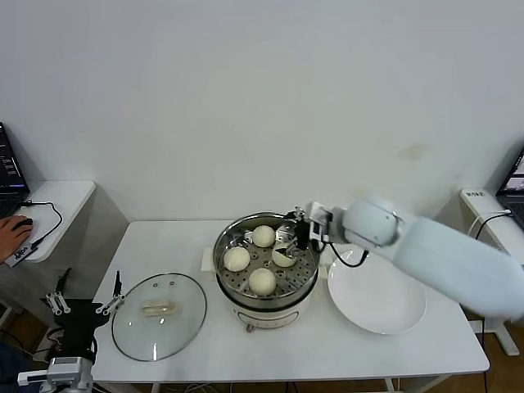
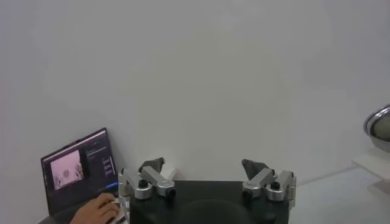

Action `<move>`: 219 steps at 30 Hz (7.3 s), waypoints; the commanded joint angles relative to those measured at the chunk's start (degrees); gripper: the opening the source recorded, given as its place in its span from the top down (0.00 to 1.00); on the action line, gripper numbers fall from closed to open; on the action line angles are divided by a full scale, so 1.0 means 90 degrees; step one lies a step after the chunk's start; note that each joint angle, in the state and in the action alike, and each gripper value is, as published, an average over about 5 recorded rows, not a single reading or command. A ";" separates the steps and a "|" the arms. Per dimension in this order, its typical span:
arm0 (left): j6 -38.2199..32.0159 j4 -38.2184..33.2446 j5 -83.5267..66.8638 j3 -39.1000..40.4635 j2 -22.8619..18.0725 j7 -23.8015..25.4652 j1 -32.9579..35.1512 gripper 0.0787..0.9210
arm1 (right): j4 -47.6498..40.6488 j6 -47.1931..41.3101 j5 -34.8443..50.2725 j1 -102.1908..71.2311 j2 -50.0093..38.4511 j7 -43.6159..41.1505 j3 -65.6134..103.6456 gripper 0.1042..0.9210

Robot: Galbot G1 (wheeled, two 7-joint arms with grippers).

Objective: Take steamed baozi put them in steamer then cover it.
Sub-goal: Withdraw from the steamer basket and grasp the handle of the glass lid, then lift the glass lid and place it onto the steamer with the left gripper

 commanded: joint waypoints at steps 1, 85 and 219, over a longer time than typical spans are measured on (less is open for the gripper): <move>-0.0214 0.0245 0.0016 0.0033 -0.0007 -0.0006 -0.0016 0.12 | 0.0644 0.3258 -0.0651 -0.4748 -0.0167 0.2458 0.4216 0.12; -0.1897 0.4480 0.7893 0.1054 0.0639 0.0256 -0.2416 0.12 | 0.2239 0.4389 -0.1535 -1.0330 0.4189 0.1886 0.9546 0.12; 0.2707 0.3220 0.9624 0.5557 -0.1304 0.2864 -0.4867 0.93 | 0.1329 0.4415 -0.3438 -0.9822 0.4619 0.1874 0.8881 0.12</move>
